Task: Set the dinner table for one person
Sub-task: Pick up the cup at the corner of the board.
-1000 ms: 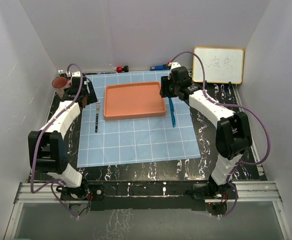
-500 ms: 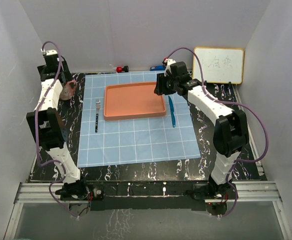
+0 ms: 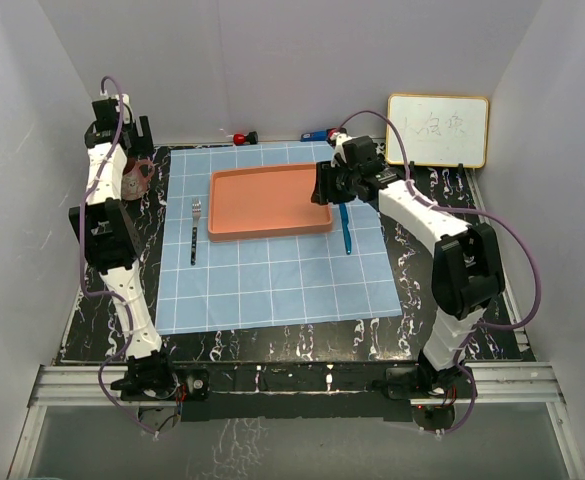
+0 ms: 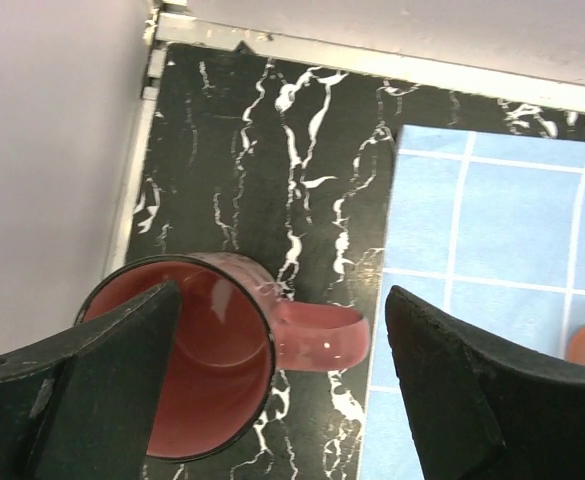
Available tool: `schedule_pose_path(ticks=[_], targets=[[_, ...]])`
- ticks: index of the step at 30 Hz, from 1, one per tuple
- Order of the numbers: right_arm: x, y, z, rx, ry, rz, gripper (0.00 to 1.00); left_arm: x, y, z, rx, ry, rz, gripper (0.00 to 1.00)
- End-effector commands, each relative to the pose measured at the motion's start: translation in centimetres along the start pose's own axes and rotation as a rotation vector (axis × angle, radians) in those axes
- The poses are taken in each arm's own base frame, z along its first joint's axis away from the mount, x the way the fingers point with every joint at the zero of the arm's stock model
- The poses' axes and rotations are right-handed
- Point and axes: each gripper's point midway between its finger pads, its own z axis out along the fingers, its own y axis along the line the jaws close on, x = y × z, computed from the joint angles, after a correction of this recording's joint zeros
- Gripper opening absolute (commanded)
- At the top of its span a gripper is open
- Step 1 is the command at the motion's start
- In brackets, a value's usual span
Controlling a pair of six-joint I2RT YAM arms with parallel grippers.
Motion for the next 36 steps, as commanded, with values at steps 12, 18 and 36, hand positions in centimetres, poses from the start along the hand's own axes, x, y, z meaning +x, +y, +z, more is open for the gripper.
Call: schedule_pose_path(ticks=[12, 18, 36], targets=[[-3.0, 2.6, -3.6, -0.089, -0.123, -0.055, 0.44, 1.3, -0.8, -0.7, 0.026, 0.047, -0.076, 0.77], [-3.0, 2.9, -4.1, -0.102, -0.137, -0.069, 0.44, 2.5, -0.2, 0.7, -0.032, 0.068, -0.124, 0.63], [-0.5, 2.4, -3.5, -0.106, -0.092, -0.065, 0.41, 6.3, -1.3, 1.9, -0.002, 0.109, -0.183, 0.0]])
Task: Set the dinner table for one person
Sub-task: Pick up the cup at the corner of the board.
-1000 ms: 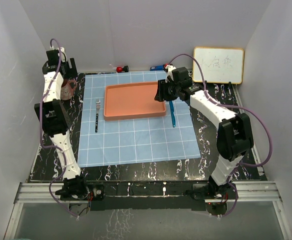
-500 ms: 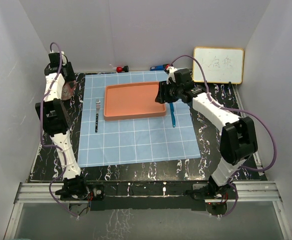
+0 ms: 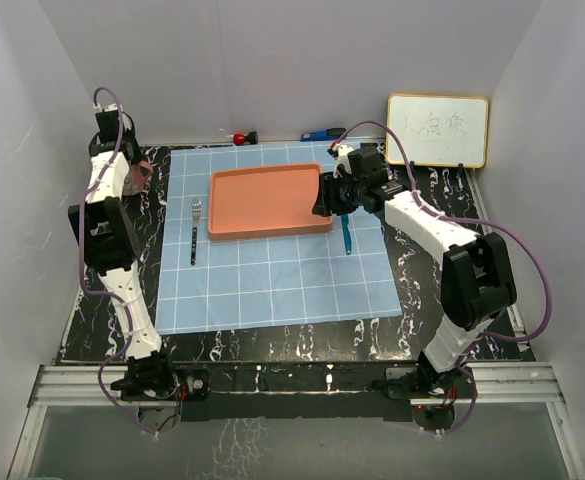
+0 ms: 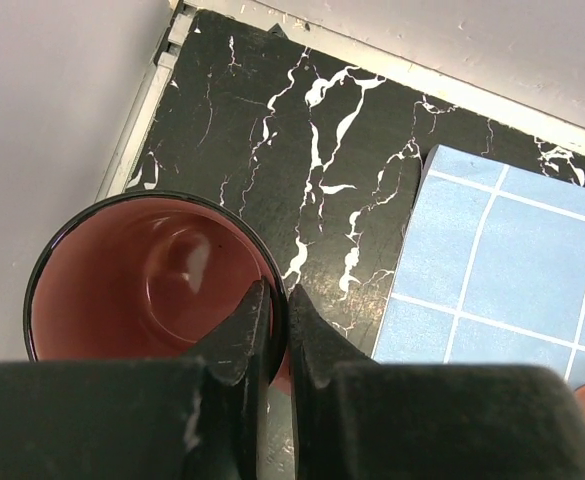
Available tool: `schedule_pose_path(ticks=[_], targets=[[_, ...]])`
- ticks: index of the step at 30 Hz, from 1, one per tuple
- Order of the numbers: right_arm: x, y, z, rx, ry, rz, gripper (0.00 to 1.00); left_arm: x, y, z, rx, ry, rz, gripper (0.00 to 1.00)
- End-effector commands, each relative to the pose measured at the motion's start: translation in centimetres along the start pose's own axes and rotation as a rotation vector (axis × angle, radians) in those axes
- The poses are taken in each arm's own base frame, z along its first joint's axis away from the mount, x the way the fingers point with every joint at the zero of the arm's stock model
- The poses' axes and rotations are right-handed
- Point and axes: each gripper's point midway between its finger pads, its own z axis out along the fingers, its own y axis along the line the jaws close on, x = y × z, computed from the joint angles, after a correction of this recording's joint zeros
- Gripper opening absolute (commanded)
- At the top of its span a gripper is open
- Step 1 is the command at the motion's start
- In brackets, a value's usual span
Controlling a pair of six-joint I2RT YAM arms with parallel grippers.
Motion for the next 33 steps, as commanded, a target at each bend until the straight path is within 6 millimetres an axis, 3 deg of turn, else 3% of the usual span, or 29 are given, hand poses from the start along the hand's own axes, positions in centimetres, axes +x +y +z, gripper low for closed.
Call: schedule_pose_path(ticks=[1, 7, 14, 19, 26, 29, 33], targets=[[-2.8, 1.1, -1.6, -0.023, -0.104, -0.053, 0.4, 4.3, -0.2, -0.4, 0.017, 0.122, -0.008, 0.0], [-2.3, 1.0, -1.2, -0.028, -0.09, -0.045, 0.4, 2.0, -2.1, -3.3, 0.103, 0.1, -0.033, 0.0], [-1.7, 1.1, -0.4, -0.047, -0.066, -0.025, 0.39, -5.8, -5.4, -9.4, 0.077, -0.079, 0.118, 0.0], [-1.5, 1.1, -0.3, -0.051, -0.064, -0.018, 0.38, -8.7, -7.1, -12.5, 0.174, -0.11, 0.1, 0.0], [-1.5, 1.1, -0.3, -0.051, -0.066, -0.02, 0.38, -11.4, -8.7, -16.6, 0.197, -0.198, 0.134, 0.0], [-1.4, 1.2, -0.2, -0.055, -0.063, -0.013, 0.38, -12.0, -10.8, -18.4, 0.295, -0.213, 0.129, 0.0], [-1.9, 1.4, -0.5, -0.057, -0.078, -0.011, 0.37, -11.2, -14.5, -19.7, 0.369, -0.218, 0.166, 0.0]])
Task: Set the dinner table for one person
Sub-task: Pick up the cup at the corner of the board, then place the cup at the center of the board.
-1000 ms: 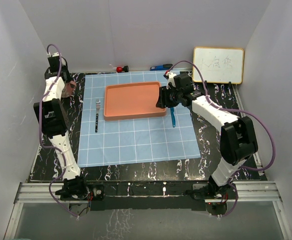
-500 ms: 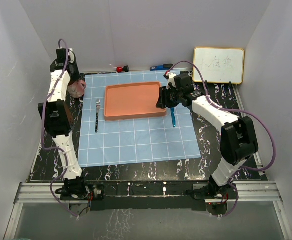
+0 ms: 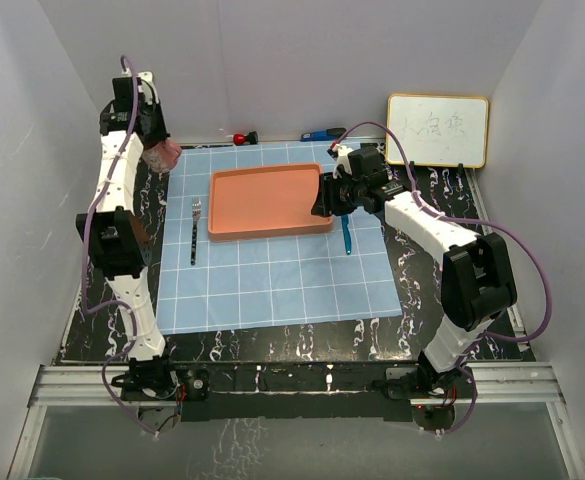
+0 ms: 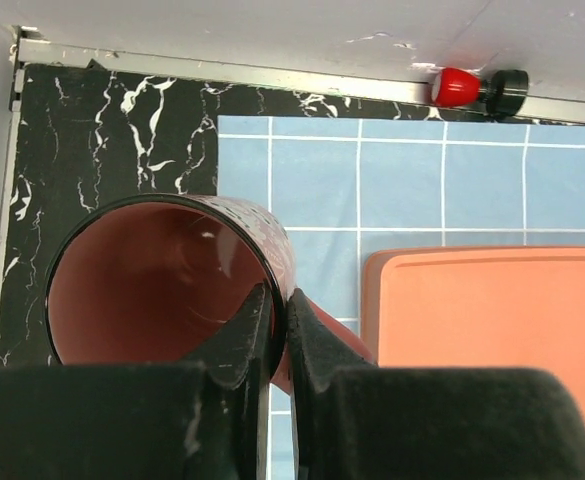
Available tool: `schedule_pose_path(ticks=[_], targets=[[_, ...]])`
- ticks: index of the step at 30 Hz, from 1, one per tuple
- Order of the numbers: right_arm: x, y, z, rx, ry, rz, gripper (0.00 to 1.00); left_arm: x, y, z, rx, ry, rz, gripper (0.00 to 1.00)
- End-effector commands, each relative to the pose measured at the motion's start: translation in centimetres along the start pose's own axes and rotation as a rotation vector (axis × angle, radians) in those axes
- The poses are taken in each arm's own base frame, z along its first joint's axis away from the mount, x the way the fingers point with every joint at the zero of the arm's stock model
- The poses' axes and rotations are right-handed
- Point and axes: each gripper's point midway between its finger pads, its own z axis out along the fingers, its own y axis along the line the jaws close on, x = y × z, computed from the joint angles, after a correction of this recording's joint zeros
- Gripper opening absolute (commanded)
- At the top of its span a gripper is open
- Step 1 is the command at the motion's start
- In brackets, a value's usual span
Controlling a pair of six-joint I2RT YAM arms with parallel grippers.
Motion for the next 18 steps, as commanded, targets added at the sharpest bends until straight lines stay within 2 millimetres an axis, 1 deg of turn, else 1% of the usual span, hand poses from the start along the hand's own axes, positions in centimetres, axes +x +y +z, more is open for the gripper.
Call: schedule_pose_path(ticks=[1, 4, 7, 11, 13, 15, 18], targets=[[-2.3, 0.9, -0.7, -0.019, -0.088, -0.03, 0.37, -7.2, -6.2, -7.5, 0.14, -0.226, 0.063, 0.0], [-2.6, 0.5, -1.0, 0.01, -0.1, -0.035, 0.37, -6.7, -9.9, -7.3, 0.226, -0.219, 0.08, 0.0], [-2.5, 0.3, -1.0, 0.018, -0.097, -0.035, 0.37, -6.1, -14.4, -7.4, 0.31, -0.22, 0.11, 0.0], [-2.4, 0.0, -1.0, 0.034, -0.093, -0.023, 0.37, -5.4, -19.6, -7.8, 0.411, -0.222, 0.138, 0.0], [-2.7, -0.1, -1.3, 0.053, -0.103, -0.02, 0.36, -4.9, -22.3, -8.1, 0.462, -0.219, 0.155, 0.0], [-3.0, -0.4, -1.6, 0.078, -0.114, -0.015, 0.36, -4.3, -24.6, -8.6, 0.5, -0.218, 0.176, 0.0], [-3.5, -1.0, -2.4, 0.131, -0.131, -0.012, 0.37, -3.0, -27.5, -8.9, 0.547, -0.201, 0.208, 0.0]])
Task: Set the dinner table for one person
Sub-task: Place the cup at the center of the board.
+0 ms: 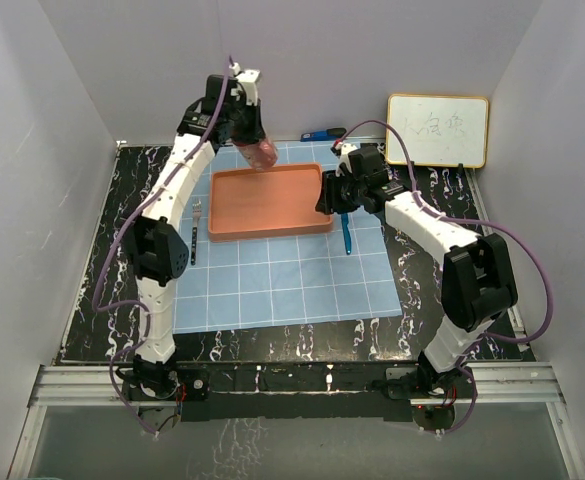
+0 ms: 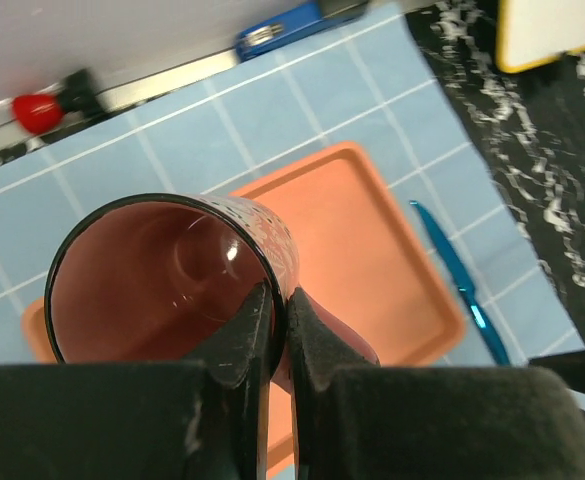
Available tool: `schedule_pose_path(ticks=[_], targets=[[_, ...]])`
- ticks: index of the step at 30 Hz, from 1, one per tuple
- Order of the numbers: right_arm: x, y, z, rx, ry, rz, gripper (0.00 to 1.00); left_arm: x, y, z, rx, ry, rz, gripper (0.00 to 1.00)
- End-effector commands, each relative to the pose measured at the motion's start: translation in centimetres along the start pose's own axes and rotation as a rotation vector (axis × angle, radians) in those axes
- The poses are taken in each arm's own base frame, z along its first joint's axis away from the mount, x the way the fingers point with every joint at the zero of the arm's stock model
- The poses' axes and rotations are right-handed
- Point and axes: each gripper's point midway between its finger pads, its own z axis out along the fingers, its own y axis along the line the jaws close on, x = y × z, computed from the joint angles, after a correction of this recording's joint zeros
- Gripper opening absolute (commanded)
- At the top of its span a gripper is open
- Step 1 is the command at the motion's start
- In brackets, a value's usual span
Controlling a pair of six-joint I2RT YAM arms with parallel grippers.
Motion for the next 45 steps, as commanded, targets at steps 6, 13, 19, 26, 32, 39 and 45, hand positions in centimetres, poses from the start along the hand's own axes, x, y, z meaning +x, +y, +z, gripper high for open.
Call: schedule_pose_path(ticks=[6, 13, 19, 26, 32, 39, 45], targets=[[-3.6, -0.3, -3.5, 0.096, -0.125, -0.017, 0.37, -2.8, -7.2, -0.3, 0.099, -0.107, 0.103, 0.0], [-4.1, -1.0, -4.1, 0.15, -0.143, -0.003, 0.36, -1.8, -11.7, 1.8, 0.189, -0.101, 0.125, 0.0], [-5.4, -1.7, -5.8, 0.225, -0.2, 0.006, 0.37, -0.3, -16.3, 4.1, 0.3, -0.096, 0.134, 0.0], [-5.5, -2.9, -7.1, 0.305, -0.219, 0.016, 0.37, 0.1, -20.7, 4.3, 0.411, -0.128, 0.176, 0.0], [-5.9, -3.3, -7.8, 0.334, -0.242, 0.027, 0.38, -0.6, -23.5, 2.8, 0.467, -0.166, 0.22, 0.0], [-5.4, -3.5, -7.9, 0.347, -0.24, 0.041, 0.38, -0.4, -25.0, 1.9, 0.505, -0.166, 0.229, 0.0], [-5.8, -3.8, -8.7, 0.372, -0.26, 0.043, 0.39, 1.6, -27.6, 2.4, 0.538, -0.146, 0.264, 0.0]])
